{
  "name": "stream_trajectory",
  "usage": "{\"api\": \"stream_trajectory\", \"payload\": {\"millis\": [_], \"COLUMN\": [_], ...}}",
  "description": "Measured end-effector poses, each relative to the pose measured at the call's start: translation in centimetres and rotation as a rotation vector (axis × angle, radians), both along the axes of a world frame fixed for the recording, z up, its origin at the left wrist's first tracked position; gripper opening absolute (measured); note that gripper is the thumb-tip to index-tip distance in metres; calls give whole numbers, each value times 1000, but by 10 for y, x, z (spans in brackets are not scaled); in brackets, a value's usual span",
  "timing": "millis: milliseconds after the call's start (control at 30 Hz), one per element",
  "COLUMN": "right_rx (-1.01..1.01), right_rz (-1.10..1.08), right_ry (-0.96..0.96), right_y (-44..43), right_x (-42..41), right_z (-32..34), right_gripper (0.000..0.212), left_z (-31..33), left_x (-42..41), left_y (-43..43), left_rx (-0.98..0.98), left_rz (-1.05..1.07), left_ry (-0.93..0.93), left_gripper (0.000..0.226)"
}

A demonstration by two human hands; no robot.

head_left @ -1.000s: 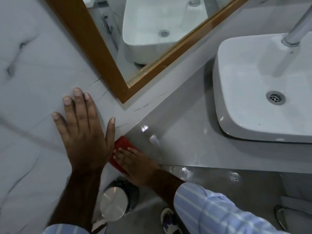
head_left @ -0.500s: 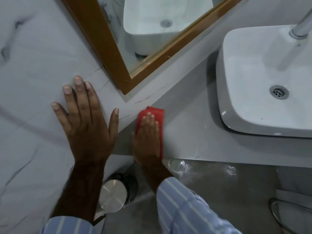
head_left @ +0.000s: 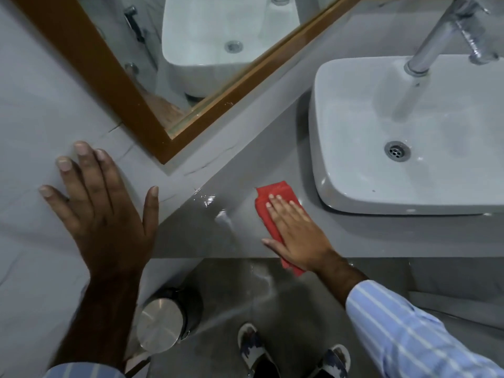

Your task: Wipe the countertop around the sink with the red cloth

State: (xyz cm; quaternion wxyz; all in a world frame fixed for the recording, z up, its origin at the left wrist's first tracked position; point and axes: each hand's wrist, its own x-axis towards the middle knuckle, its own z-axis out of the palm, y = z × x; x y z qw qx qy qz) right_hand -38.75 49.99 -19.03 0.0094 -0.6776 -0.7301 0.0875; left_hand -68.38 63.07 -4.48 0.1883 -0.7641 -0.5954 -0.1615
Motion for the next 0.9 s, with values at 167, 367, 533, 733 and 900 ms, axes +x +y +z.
{"api": "stream_trajectory", "payload": {"millis": [167,367,533,733,900], "right_rx": [-33,168,44,-126,-231], "right_rz": [20,-418,-1200,-1479,-1480], "right_ry": [32,316,779,1632,1798], "right_y": [-15,-94,-150,-129,-143], "right_x": [33,48,54,53,56], "right_z": [9,25,37,34,45], "right_gripper": [87,46,36,30,13], "left_z": [-29,-97,-110,-106,-93], "left_x": [20,113,206,246,241], "left_y": [-22,-52,-43,-26,-38], "left_rx": [-86,-653,-904,-895,-1056], "left_rz": [-154,-494,-417,-280,-131], "left_ry": [-224,-277,-254,-55,-82], "left_gripper": [75,66,70,43,32]}}
